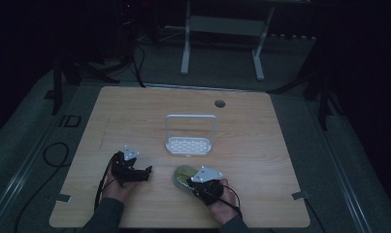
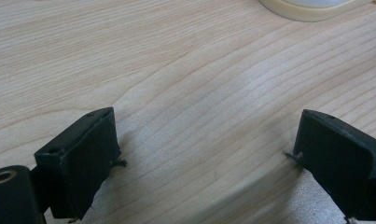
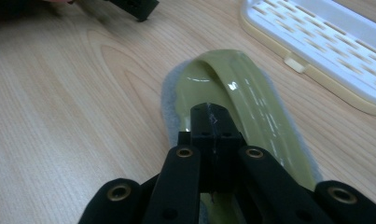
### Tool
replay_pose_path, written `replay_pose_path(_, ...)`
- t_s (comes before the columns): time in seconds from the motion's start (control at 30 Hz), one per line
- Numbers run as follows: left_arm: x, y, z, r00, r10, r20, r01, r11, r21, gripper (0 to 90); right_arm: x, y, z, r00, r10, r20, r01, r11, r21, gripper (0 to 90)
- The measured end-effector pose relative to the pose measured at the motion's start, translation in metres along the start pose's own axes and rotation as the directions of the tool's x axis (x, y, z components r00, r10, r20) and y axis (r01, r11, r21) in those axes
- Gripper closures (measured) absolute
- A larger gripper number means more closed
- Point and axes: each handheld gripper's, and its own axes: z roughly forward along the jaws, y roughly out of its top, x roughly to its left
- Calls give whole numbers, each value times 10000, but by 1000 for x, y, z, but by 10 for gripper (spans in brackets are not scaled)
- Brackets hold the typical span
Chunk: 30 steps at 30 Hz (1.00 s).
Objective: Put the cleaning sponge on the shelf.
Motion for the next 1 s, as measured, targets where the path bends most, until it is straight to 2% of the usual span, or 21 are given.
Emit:
replay_pose_path(0.33, 0, 0, 0, 10000, 4, -15, -4, 10000, 12, 66, -8, -4, -5, 9992, 322, 253, -324, 9995, 44, 900)
replay_pose_path(0.63, 0, 0, 0, 10000, 9, -15, -9, 10000, 13, 66, -13, -6, -8, 9963, 427, 747, -437, 9990, 116, 900)
replay_pose_path(1.0, 0, 0, 0, 10000, 8, -17, -8, 10000, 17, 66, -20, -7, -9, 9925, 699, 1001, -713, 9974, 105, 900)
